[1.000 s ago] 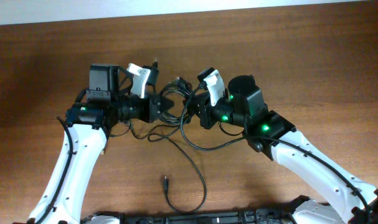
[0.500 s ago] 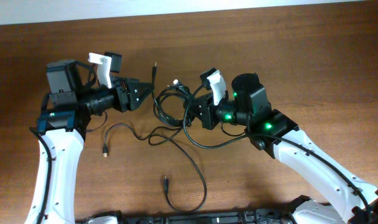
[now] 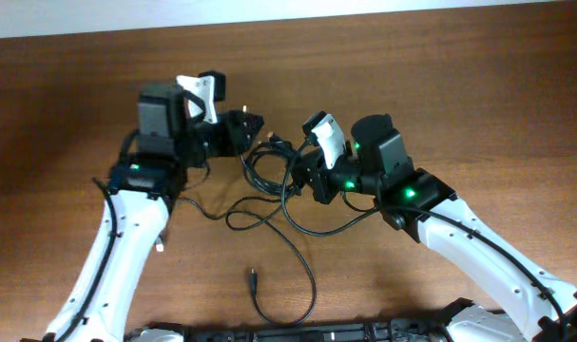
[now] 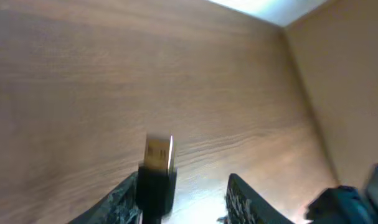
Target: Untangle cables
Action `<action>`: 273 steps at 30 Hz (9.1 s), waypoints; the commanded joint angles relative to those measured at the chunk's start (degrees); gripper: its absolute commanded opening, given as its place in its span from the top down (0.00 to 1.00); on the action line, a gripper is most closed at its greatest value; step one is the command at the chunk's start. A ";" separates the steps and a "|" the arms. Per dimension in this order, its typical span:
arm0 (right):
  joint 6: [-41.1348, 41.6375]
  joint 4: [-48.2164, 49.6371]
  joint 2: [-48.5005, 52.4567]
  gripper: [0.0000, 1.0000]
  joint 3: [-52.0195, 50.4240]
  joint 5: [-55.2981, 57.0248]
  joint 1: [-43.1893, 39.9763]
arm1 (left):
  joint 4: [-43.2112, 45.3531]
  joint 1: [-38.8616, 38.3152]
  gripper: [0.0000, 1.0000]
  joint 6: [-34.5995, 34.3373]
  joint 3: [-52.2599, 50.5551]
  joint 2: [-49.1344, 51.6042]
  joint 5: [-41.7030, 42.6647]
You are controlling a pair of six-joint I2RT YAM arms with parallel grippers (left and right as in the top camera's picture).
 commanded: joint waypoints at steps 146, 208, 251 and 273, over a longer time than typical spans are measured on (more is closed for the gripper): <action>13.29 8.76 0.48 0.44 0.24 5.49 -2.40 | -9.99 5.35 1.00 29.14 -1.97 -2.27 7.54; 20.92 1.03 -0.90 0.96 0.24 -1.68 -2.64 | -13.53 3.52 0.50 -5.90 -6.14 29.86 -27.19; -20.87 -6.23 52.11 0.96 62.79 18.88 -56.37 | -12.81 3.52 0.01 -5.88 -6.14 29.86 -27.17; -10.34 -61.99 29.18 0.01 54.99 -5.70 -18.49 | -22.93 8.20 0.01 -1.38 2.51 29.24 -21.62</action>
